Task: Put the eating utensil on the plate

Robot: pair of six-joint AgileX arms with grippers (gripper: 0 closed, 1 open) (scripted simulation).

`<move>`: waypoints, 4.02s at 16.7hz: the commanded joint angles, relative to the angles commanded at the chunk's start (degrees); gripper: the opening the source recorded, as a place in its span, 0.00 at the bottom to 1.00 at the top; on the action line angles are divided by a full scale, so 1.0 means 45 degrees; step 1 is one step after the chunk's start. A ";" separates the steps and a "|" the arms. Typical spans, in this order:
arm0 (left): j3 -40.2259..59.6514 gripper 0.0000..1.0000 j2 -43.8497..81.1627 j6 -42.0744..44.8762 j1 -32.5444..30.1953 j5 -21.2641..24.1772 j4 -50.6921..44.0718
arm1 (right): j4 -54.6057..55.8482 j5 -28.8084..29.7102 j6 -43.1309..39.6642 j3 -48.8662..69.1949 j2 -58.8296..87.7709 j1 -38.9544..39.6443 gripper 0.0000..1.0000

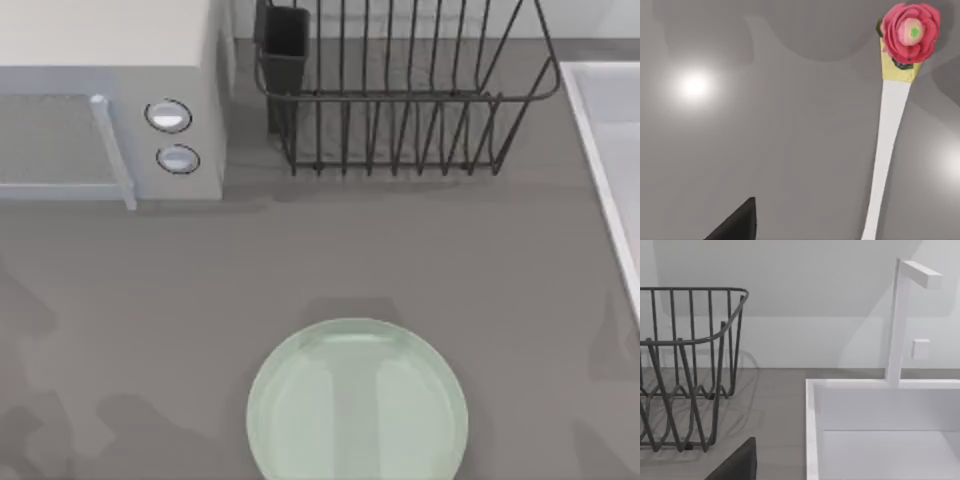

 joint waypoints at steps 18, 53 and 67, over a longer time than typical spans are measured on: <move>-0.0272 1.00 0.4087 0.2065 0.0727 0.0013 0.1901 | 0.0000 0.0000 0.0000 0.0000 0.0000 0.0000 1.00; -0.0300 0.00 0.4081 0.1888 0.0779 0.0180 0.1991 | 0.0000 0.0000 0.0000 0.0000 0.0000 0.0000 1.00; 0.2558 0.00 0.2233 0.1772 0.0707 0.0176 -0.2847 | 0.0000 0.0000 0.0000 0.0000 0.0000 0.0000 1.00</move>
